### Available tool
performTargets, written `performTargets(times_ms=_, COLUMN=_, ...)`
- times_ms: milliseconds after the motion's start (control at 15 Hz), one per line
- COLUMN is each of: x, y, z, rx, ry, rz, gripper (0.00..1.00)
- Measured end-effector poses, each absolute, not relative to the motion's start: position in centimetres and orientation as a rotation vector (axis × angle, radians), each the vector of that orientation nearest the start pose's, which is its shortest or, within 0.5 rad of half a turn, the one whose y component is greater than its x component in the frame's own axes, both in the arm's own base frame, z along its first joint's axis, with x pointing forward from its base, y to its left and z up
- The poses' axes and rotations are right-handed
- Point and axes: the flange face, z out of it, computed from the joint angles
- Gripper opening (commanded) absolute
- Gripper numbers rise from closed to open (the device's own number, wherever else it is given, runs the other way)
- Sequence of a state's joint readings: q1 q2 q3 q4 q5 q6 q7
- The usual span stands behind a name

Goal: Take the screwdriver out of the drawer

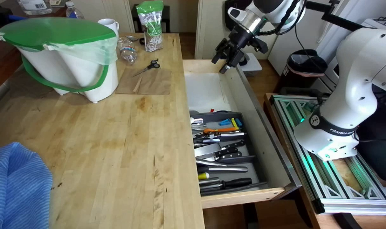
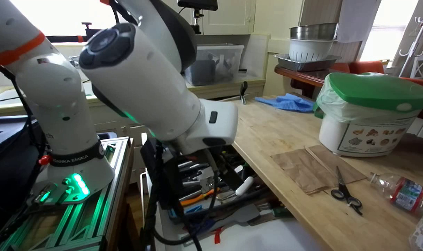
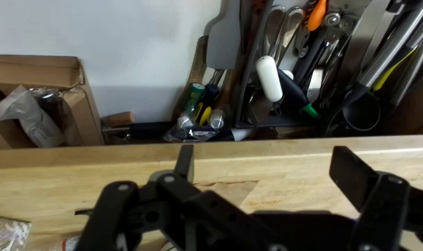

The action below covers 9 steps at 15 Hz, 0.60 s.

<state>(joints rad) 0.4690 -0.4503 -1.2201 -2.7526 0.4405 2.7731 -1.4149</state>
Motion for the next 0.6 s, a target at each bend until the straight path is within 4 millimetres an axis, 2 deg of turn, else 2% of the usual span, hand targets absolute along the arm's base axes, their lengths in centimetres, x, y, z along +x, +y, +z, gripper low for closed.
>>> performTargets(times_ms=200, x=30.5, y=-26.0, z=25.2, rx=-2.764, ry=-0.404, rz=-0.802, gripper=1.00)
performTargets(times_ms=600, x=30.7, y=-25.8, z=24.8, rx=-2.764, ry=-0.414, rz=-0.792, gripper=1.00)
